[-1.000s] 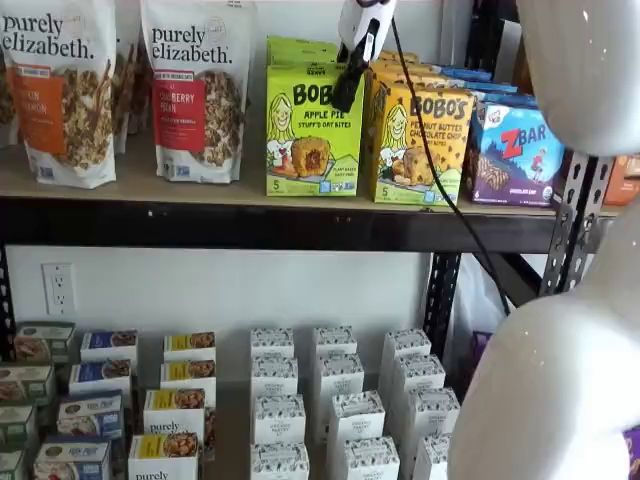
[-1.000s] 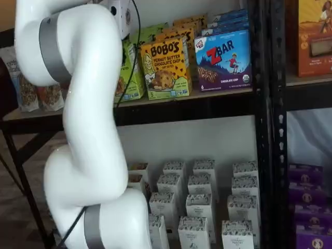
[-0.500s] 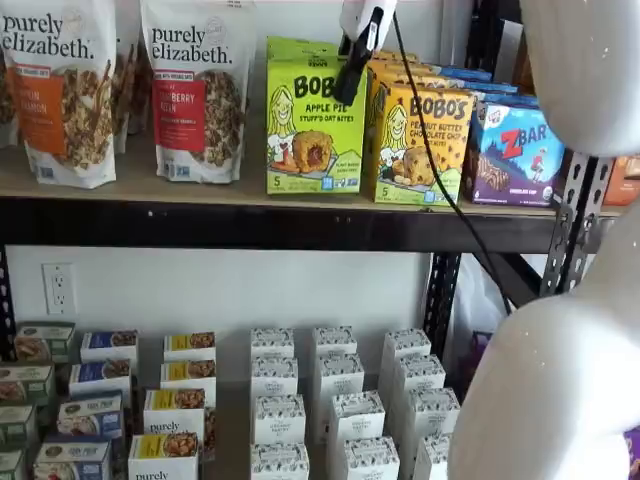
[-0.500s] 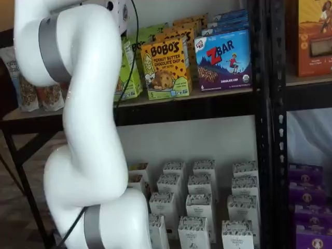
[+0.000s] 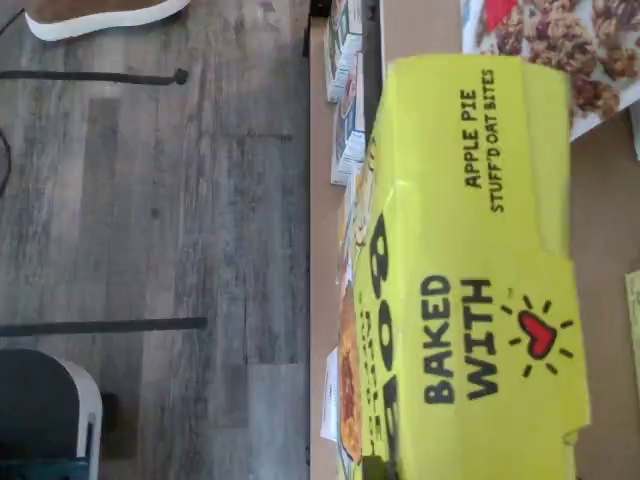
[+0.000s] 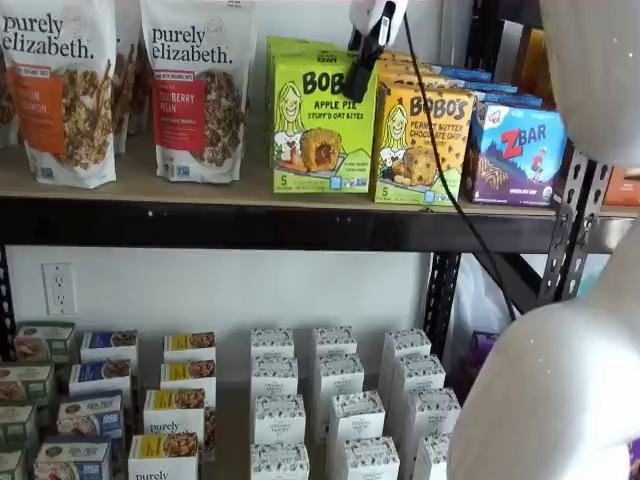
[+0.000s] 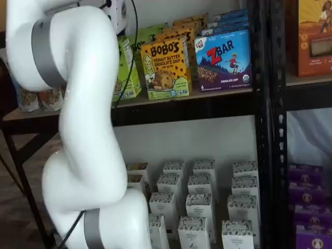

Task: Pick the green box on the top shelf, the fourth from the left

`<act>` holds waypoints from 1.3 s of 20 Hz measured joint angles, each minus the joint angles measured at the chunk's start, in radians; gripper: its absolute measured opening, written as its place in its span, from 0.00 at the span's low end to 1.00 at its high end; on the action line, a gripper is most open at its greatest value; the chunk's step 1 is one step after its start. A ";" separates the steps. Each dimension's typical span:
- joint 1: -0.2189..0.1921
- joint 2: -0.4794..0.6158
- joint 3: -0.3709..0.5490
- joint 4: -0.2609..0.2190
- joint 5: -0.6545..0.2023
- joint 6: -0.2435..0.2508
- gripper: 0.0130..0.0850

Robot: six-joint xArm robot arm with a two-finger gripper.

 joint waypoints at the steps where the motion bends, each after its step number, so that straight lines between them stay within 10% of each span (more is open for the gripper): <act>1: -0.003 -0.011 0.010 0.003 0.002 -0.002 0.00; 26: -0.101 -0.235 0.212 0.029 0.055 -0.085 0.00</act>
